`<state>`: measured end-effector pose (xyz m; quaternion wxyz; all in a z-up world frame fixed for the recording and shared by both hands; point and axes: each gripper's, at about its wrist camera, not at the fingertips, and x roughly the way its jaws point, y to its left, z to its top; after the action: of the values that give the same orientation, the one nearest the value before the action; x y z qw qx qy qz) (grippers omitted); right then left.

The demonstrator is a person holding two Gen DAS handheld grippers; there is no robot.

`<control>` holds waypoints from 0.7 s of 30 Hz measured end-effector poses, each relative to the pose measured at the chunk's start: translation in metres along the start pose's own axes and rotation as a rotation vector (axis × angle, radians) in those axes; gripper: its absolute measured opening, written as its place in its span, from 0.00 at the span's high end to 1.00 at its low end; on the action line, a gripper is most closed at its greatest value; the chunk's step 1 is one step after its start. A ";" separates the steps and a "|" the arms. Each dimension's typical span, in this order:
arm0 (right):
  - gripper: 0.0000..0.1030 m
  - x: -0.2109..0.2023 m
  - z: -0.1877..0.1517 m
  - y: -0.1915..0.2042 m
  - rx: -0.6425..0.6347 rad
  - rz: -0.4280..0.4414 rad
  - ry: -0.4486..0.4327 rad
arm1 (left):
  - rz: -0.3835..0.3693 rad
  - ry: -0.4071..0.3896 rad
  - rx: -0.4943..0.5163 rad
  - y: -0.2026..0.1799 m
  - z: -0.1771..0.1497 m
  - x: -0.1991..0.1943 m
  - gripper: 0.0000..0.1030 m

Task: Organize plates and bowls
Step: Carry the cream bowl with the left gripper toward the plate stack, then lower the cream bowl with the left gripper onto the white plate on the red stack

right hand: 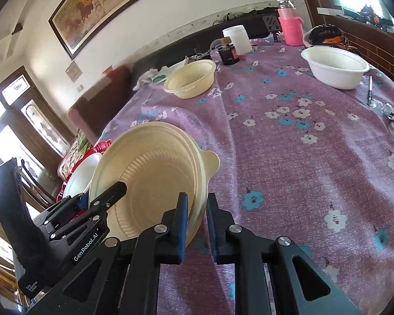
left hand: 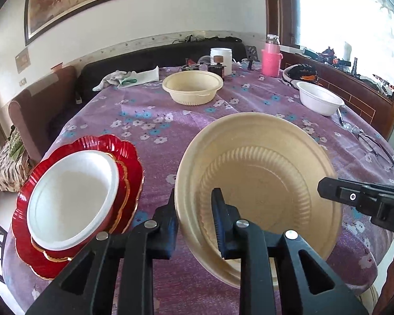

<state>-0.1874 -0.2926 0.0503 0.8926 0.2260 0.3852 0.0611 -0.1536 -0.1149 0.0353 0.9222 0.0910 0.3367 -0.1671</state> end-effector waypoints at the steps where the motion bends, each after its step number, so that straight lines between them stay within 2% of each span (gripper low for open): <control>1: 0.85 0.001 -0.001 0.001 -0.001 0.001 0.005 | 0.002 -0.001 -0.004 0.001 -0.001 0.000 0.78; 14: 0.85 0.009 0.005 0.025 -0.046 0.017 0.020 | 0.059 -0.022 -0.037 0.020 -0.002 -0.011 0.78; 21: 0.85 0.018 0.023 0.050 -0.074 0.061 0.037 | 0.096 -0.046 -0.096 0.048 0.003 -0.021 0.77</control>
<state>-0.1552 -0.2506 0.0745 0.8909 0.2036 0.3919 0.1066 -0.1495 -0.0663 0.0538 0.9400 0.0589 0.3181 -0.1086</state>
